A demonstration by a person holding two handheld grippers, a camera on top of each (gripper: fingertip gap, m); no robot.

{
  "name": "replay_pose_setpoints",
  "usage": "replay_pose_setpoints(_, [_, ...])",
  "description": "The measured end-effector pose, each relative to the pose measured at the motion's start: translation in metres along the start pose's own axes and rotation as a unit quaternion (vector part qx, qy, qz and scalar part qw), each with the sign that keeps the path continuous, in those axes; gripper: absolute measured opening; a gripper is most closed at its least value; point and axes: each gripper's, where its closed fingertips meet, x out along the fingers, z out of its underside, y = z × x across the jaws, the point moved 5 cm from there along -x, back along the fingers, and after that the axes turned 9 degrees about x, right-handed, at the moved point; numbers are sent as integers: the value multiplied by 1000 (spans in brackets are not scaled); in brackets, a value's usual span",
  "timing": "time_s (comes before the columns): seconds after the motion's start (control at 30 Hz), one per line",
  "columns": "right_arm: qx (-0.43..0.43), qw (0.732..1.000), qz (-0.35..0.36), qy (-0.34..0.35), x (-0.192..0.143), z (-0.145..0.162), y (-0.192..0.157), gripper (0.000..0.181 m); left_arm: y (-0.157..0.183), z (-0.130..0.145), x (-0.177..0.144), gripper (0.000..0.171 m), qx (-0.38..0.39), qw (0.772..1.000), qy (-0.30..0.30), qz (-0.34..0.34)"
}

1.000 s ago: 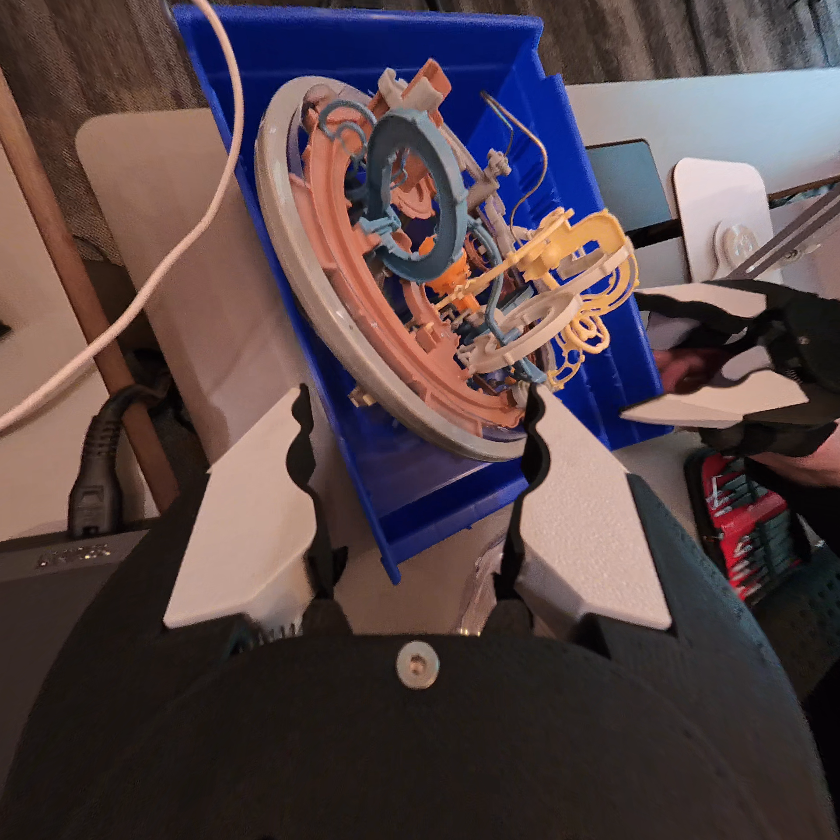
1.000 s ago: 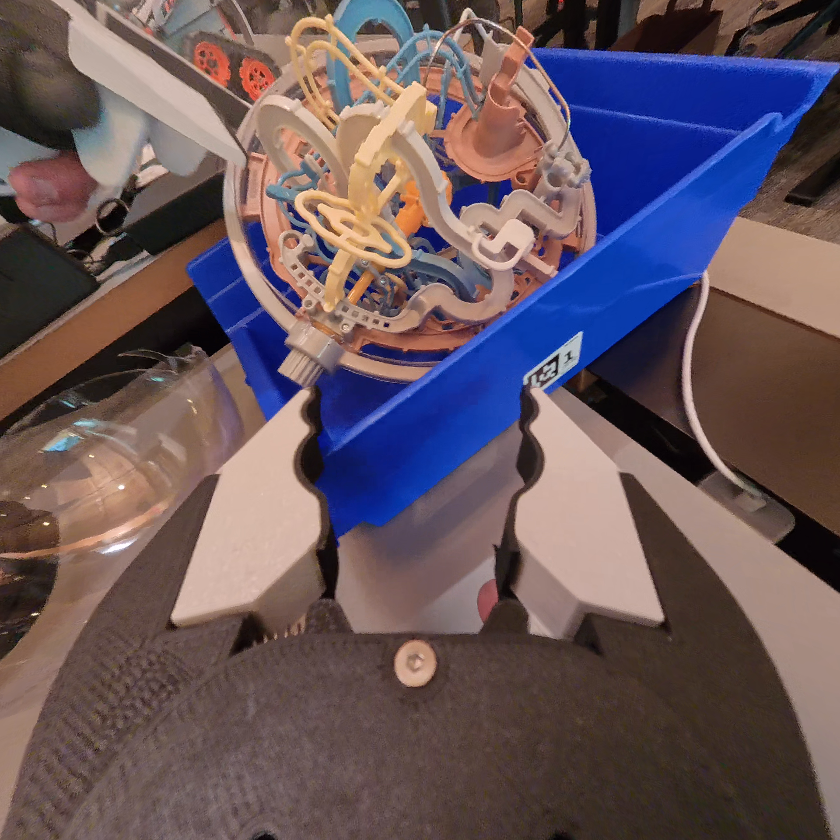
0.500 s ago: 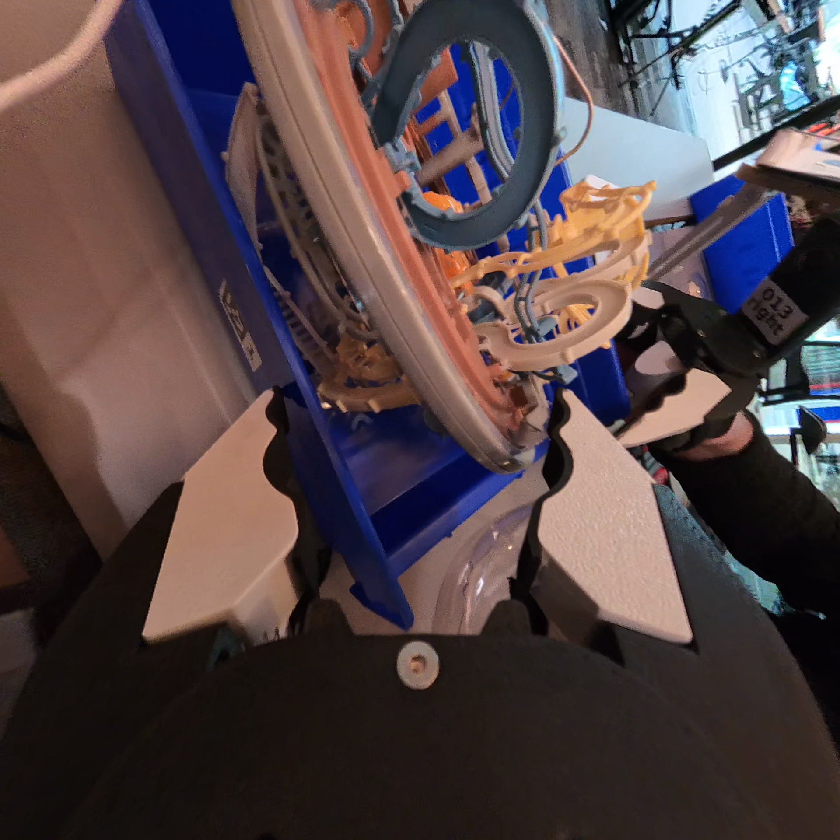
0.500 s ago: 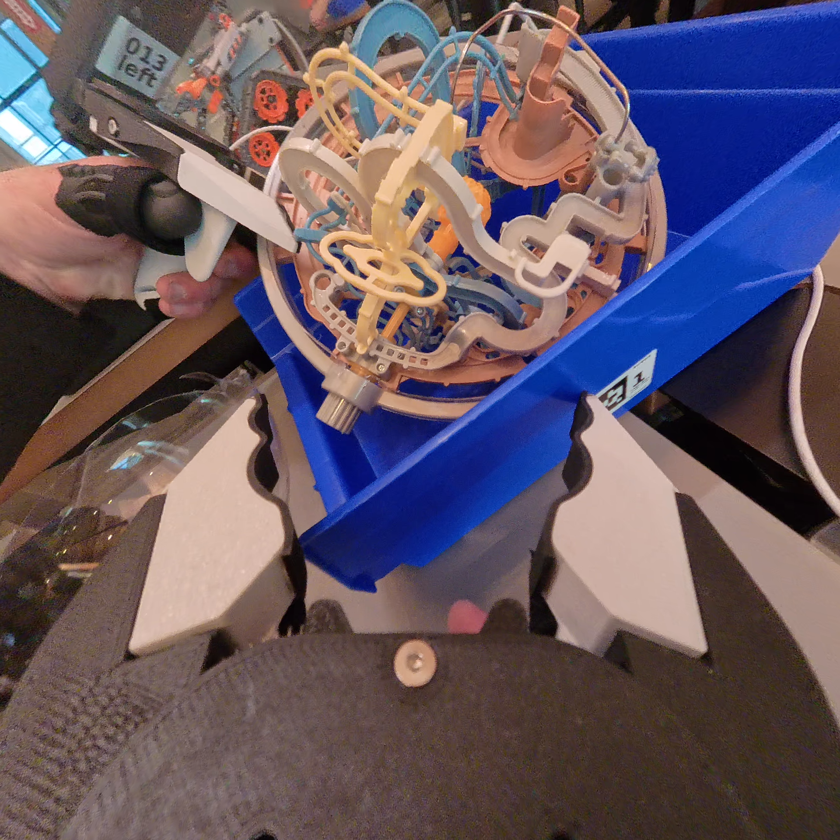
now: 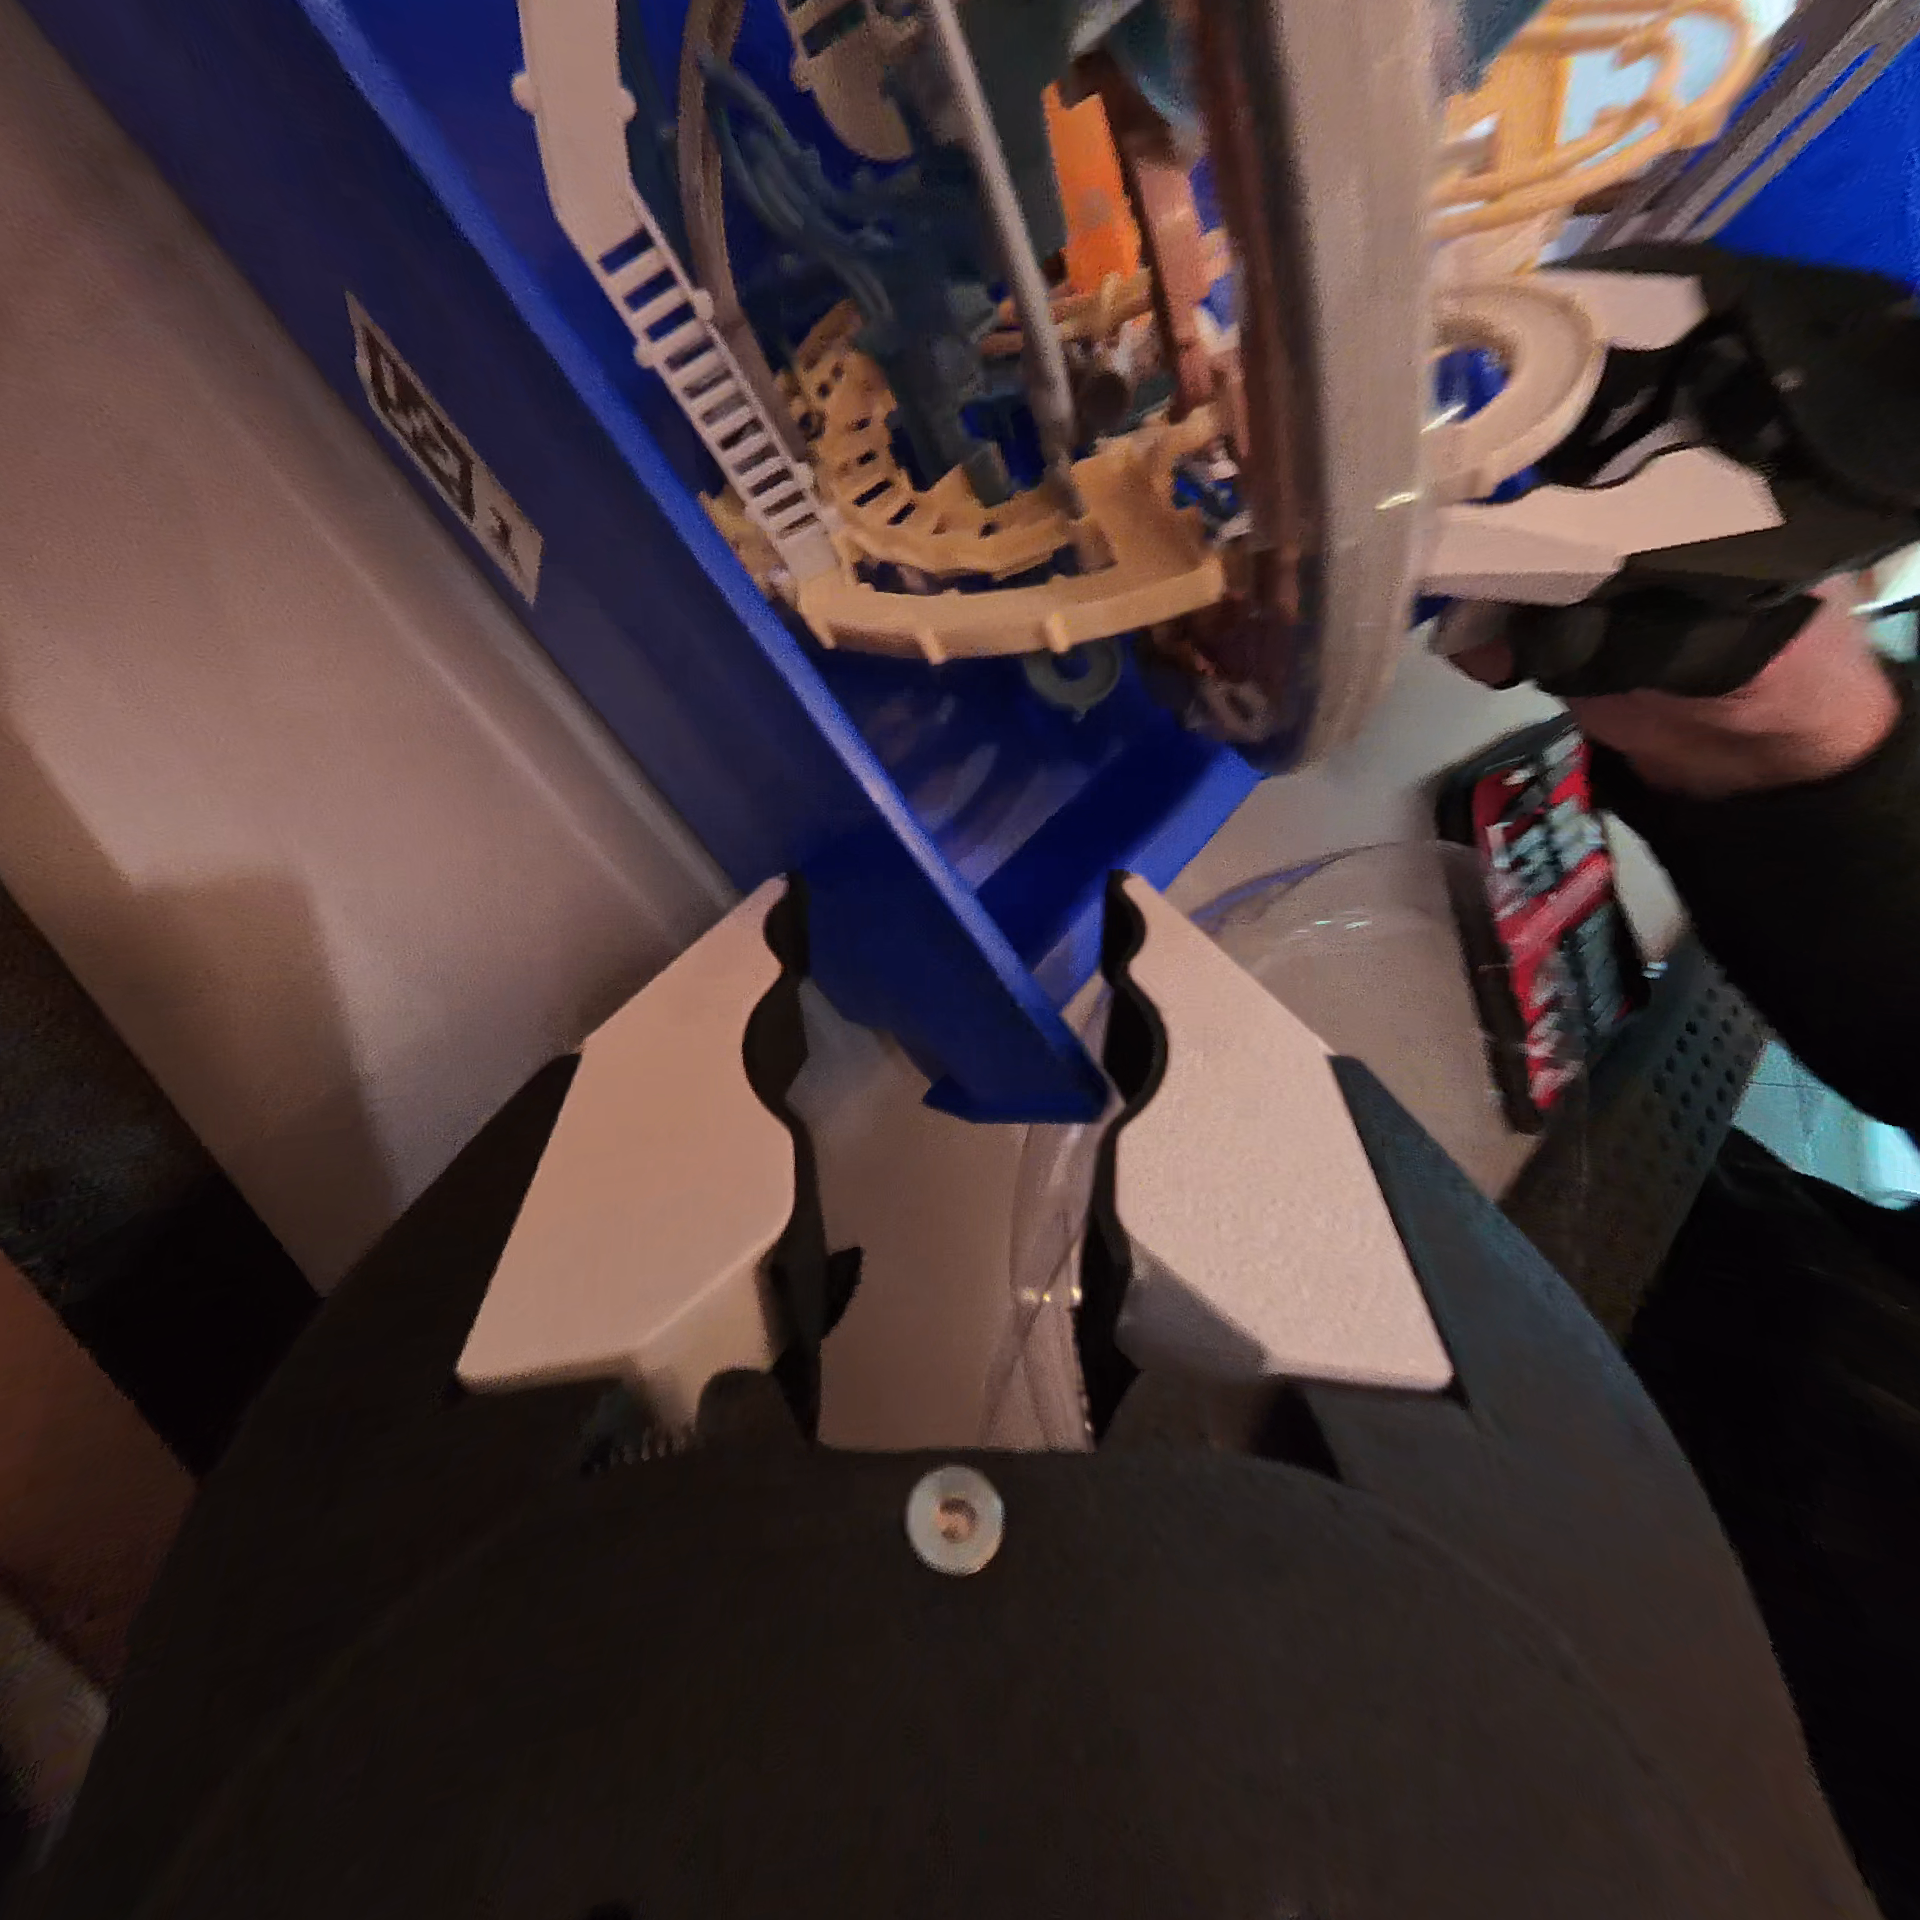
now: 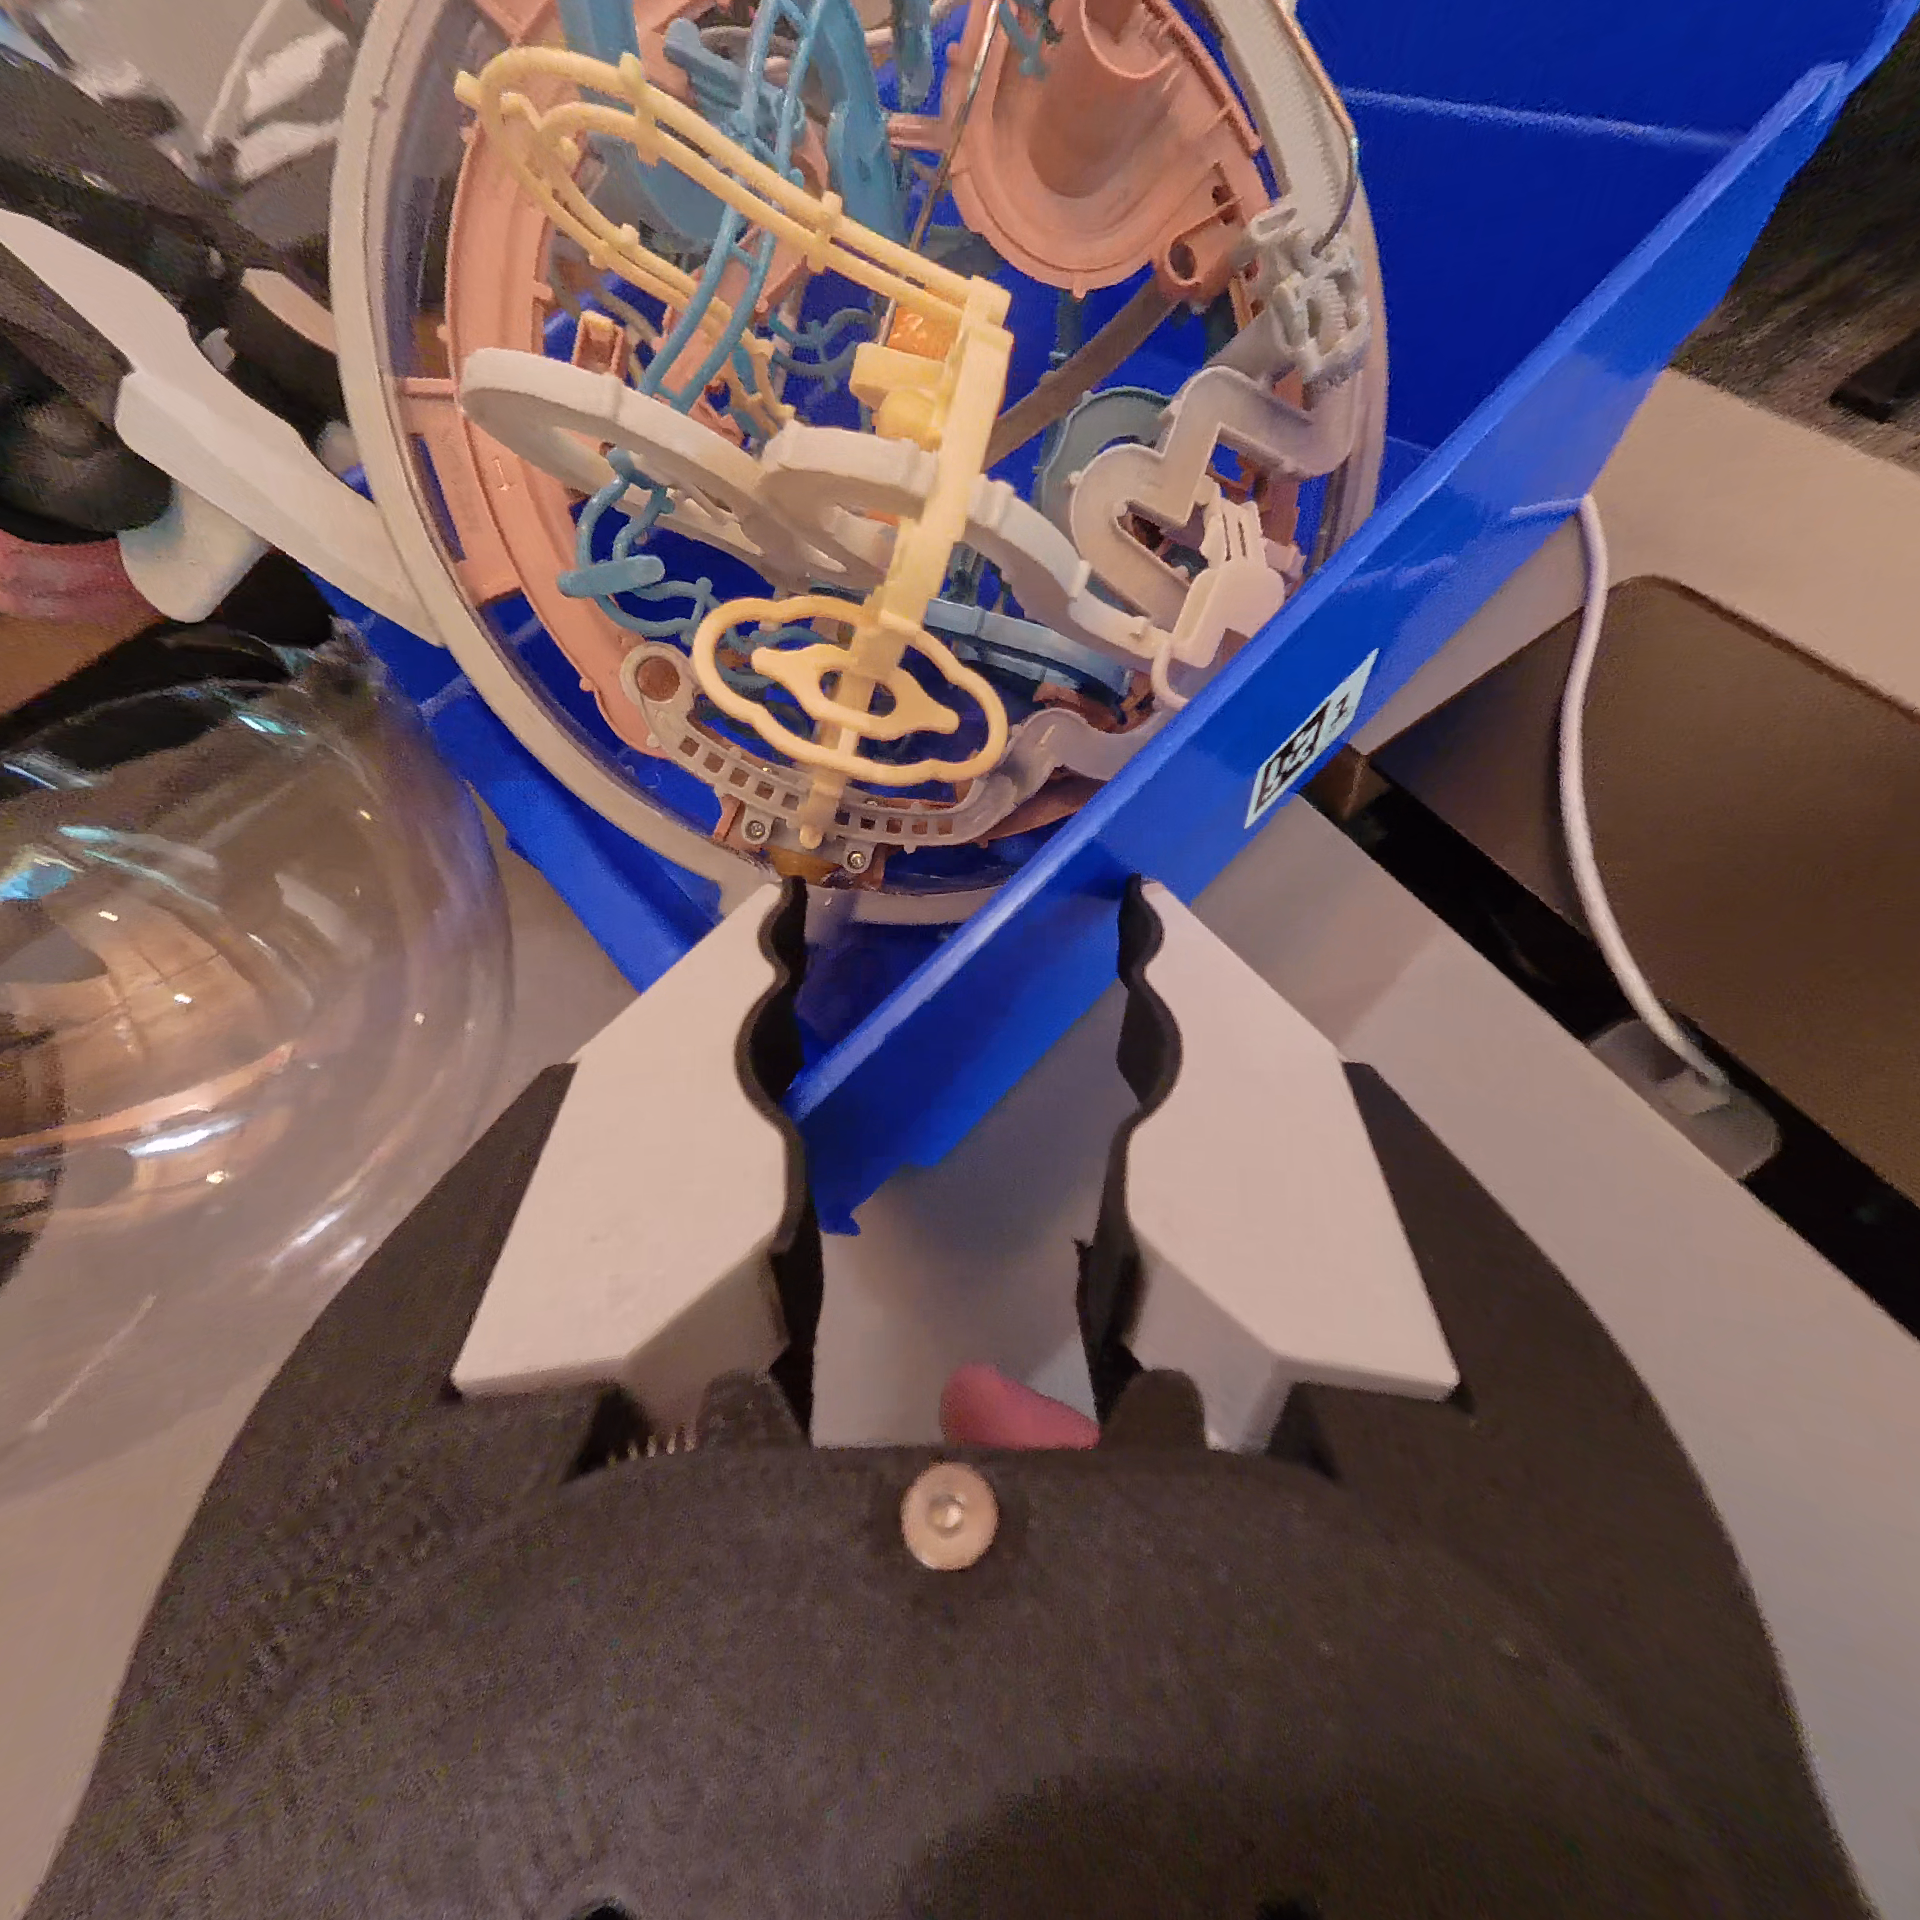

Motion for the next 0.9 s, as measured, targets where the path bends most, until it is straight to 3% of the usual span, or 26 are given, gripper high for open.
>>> replay_pose_setpoints(0.1, [-14,1000,24,8,-2,0,-3,53,-4,4,12,48,6,998,-7,-66])
replay_pose_setpoints(0.3, [-39,996,76,12,0,0,-5,47,-6,0,16,21,45,979,-41,-195])
replay_pose_setpoints(0.6, [-16,991,104,80,-4,-9,1,37,-4,-20,11,11,54,961,6,-270])
replay_pose_setpoints(0.9, [21,987,81,137,-16,-40,-16,38,12,-57,-34,8,76,948,-6,-310])
